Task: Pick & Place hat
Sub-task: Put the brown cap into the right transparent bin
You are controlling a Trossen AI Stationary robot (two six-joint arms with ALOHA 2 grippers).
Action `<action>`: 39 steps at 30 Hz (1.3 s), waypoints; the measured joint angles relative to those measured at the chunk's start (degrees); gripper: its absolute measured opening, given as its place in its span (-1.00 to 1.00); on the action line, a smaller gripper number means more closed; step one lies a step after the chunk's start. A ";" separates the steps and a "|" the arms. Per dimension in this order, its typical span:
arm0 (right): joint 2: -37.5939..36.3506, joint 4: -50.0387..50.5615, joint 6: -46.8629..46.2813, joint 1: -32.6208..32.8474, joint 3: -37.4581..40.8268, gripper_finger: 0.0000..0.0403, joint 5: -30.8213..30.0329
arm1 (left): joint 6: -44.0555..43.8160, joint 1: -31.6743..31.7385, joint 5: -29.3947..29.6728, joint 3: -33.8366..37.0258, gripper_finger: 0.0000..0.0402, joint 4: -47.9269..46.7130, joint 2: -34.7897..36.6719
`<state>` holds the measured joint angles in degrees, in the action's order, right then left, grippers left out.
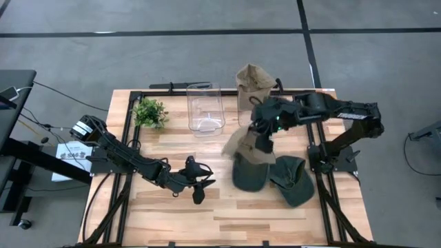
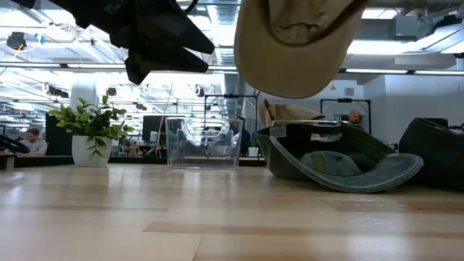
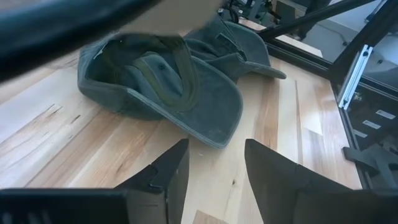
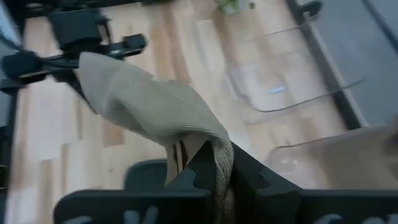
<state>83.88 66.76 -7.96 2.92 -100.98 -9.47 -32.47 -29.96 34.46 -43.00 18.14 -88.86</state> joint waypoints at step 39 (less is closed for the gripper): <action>15.40 4.20 35.93 -33.34 -0.93 -0.94 6.43 | 0.21 -0.12 0.02 0.00 -0.24 2.17 0.00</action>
<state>99.27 70.96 27.97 -30.42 -101.91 -3.04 -32.26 -30.09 34.48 -43.00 20.32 -88.86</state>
